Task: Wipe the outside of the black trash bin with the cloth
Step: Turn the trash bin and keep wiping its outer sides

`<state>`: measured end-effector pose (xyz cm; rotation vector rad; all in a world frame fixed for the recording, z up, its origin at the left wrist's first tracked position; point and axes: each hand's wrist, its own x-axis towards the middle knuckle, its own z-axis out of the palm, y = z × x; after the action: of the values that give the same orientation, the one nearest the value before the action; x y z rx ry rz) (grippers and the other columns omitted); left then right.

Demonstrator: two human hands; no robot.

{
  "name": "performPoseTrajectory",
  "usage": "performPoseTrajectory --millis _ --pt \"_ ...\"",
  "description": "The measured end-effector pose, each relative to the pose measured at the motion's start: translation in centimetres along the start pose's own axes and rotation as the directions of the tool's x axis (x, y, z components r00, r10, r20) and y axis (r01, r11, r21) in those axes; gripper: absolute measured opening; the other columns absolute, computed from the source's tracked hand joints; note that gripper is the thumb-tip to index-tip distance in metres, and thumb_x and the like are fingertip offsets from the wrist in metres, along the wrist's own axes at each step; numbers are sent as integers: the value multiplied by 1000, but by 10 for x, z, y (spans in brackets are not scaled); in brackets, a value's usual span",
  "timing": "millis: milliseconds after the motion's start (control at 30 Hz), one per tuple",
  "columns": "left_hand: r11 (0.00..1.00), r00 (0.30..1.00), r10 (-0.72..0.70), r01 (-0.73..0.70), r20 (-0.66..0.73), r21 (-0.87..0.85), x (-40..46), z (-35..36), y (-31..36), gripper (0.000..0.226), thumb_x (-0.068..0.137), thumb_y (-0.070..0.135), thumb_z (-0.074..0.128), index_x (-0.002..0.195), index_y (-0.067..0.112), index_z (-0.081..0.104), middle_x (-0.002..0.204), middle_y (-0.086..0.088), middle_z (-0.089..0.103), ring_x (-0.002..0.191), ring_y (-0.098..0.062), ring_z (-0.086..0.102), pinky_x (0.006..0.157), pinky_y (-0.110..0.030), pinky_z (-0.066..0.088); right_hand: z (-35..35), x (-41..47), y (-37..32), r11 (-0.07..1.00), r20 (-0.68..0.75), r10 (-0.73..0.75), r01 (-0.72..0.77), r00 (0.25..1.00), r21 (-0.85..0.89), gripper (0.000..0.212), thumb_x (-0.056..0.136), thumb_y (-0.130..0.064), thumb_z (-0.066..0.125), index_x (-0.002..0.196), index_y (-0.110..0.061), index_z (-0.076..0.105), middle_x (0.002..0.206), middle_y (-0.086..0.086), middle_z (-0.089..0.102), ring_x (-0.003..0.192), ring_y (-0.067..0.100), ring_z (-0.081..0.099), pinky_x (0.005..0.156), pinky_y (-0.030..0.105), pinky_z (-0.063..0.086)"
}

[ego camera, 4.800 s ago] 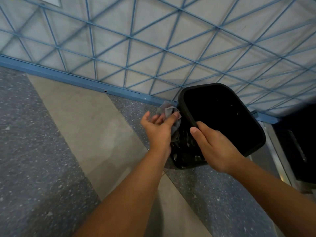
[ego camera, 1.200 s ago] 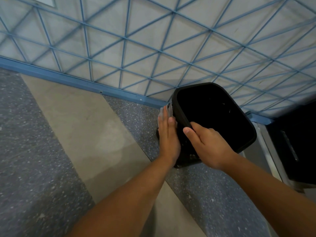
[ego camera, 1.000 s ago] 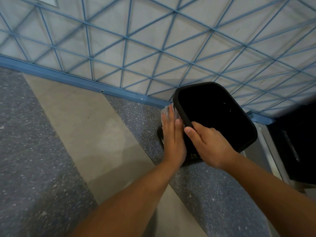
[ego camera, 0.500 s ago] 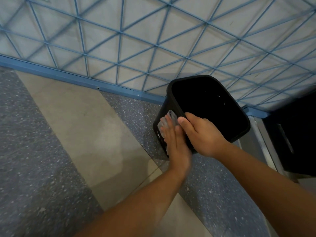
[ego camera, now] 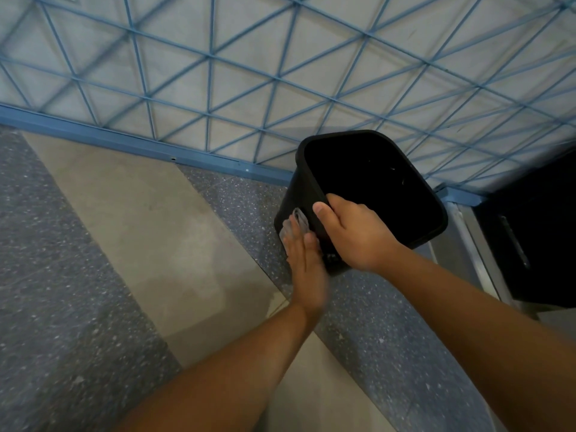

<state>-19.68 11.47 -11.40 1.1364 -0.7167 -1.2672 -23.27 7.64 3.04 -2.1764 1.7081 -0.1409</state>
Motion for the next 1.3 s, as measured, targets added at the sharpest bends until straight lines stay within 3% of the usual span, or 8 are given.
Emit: performPoseTrajectory --millis 200,333,533,667,1067,1133,1233,1300 --pt "988 988 153 -154 29 15 -15 12 9 49 106 51 27 146 75 11 172 23 -1 161 -7 -11 133 -51 2 2 3 -1 1000 -24 6 -6 1000 13 37 99 -47 33 86 -17 51 74 3 60 73 24 60 71 45 50" --pt "999 999 -23 24 -32 38 3 5 12 56 105 52 23 159 51 10 165 33 -8 155 4 -21 133 -47 -3 4 6 -3 1000 -25 6 -6 1000 6 36 99 -46 34 85 -18 52 74 3 60 73 23 59 72 44 50" --pt "991 991 133 -133 -4 30 -6 3 1 46 102 57 25 134 88 11 154 57 -2 159 -1 -15 134 -49 1 3 4 -4 1000 -20 6 -6 1000 12 35 99 -46 34 85 -18 52 73 2 59 71 21 59 71 44 50" --pt "994 998 57 -57 -3 -97 -5 16 21 49 111 46 31 153 62 11 170 32 -3 160 0 -9 134 -46 2 4 7 -2 1000 -31 -5 5 1000 14 36 99 -45 34 87 -17 53 79 4 61 77 24 59 72 40 47" --pt "975 981 193 -194 25 104 -8 3 4 53 108 40 24 143 77 7 159 49 -4 155 7 -17 133 -44 -2 3 7 1 1000 -17 5 -5 1000 -2 35 98 -47 34 83 -20 51 73 1 58 71 23 59 68 41 47" --pt "993 996 77 -73 -38 88 9 1 8 46 108 44 24 147 61 7 165 32 -4 159 -2 -15 134 -47 2 4 7 1 1000 -12 1 -1 1000 -4 35 99 -46 34 82 -20 50 73 1 57 71 21 58 68 39 46" --pt "957 970 237 -223 -59 186 0 15 15 51 111 45 27 157 41 4 174 9 0 163 -15 -5 134 -46 6 2 6 -1 1000 -15 -6 6 1000 29 35 99 -45 35 84 -19 53 75 1 60 72 20 59 70 41 49" --pt "965 971 237 -237 10 113 -12 13 8 51 111 46 27 153 61 2 170 26 -10 161 -6 -15 134 -46 0 2 5 -1 1000 -16 -3 4 1000 19 36 99 -45 34 86 -18 54 74 2 60 72 20 59 72 43 49"
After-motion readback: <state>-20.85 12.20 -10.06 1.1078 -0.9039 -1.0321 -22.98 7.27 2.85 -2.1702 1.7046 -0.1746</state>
